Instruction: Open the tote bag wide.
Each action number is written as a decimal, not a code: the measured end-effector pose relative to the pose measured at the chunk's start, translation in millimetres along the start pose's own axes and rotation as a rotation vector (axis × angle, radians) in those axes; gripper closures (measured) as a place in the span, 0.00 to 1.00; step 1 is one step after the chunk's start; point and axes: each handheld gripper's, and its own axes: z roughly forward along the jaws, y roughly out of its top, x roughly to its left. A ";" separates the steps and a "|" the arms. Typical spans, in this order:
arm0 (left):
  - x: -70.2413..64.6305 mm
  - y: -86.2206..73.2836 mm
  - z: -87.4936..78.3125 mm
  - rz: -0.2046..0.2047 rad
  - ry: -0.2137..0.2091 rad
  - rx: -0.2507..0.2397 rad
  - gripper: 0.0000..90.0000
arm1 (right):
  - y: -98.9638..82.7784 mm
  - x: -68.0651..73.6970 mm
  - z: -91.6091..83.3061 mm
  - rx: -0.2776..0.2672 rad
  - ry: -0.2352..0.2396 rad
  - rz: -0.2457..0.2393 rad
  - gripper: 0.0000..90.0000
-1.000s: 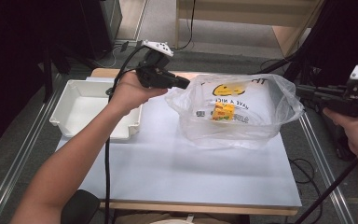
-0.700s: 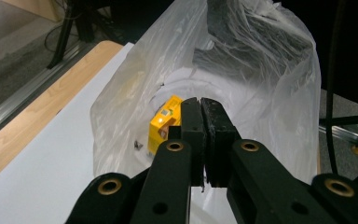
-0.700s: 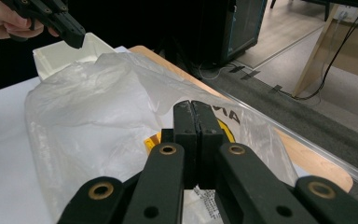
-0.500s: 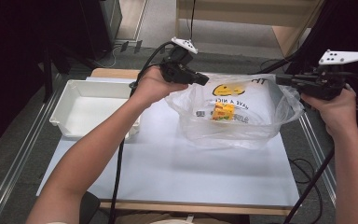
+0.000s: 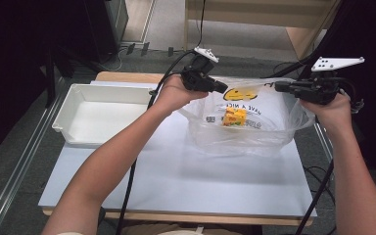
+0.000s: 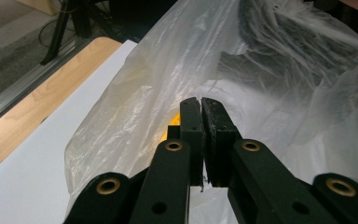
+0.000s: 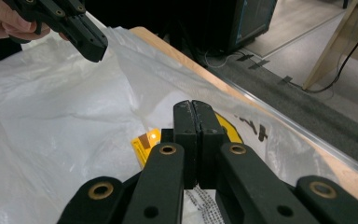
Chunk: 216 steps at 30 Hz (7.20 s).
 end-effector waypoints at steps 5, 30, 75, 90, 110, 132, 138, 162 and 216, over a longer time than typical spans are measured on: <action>6.7 -9.3 12.3 -0.024 0.002 0.005 0.98 | -13.1 -3.8 9.2 0.012 0.003 0.022 1.00; 30.2 -59.1 52.7 -0.123 0.077 0.011 0.97 | -68.2 -11.4 44.8 0.055 -0.021 0.135 1.00; 72.9 -122.8 116.8 -0.223 0.220 0.094 0.97 | -162.6 -7.5 94.3 0.138 -0.122 0.198 1.00; 97.0 -137.8 107.4 -0.280 0.330 0.114 0.97 | -190.8 -12.8 86.0 0.177 -0.204 0.233 1.00; 107.3 -144.8 91.3 -0.359 0.455 0.120 1.00 | -208.8 -12.5 45.6 0.242 -0.357 0.302 1.00; 110.9 -149.5 83.3 -0.388 0.487 0.122 1.00 | -220.1 -16.0 28.2 0.218 -0.365 0.354 1.00; 111.7 -150.2 83.3 -0.401 0.487 0.115 1.00 | -221.1 -17.6 27.6 0.212 -0.385 0.373 1.00; 67.8 -88.1 33.7 -0.261 0.344 -0.021 1.00 | -146.5 8.4 17.1 0.035 -0.280 0.271 1.00; 6.1 -138.7 108.4 -0.286 0.169 0.108 1.00 | -136.2 -16.0 145.3 0.200 -0.185 0.271 1.00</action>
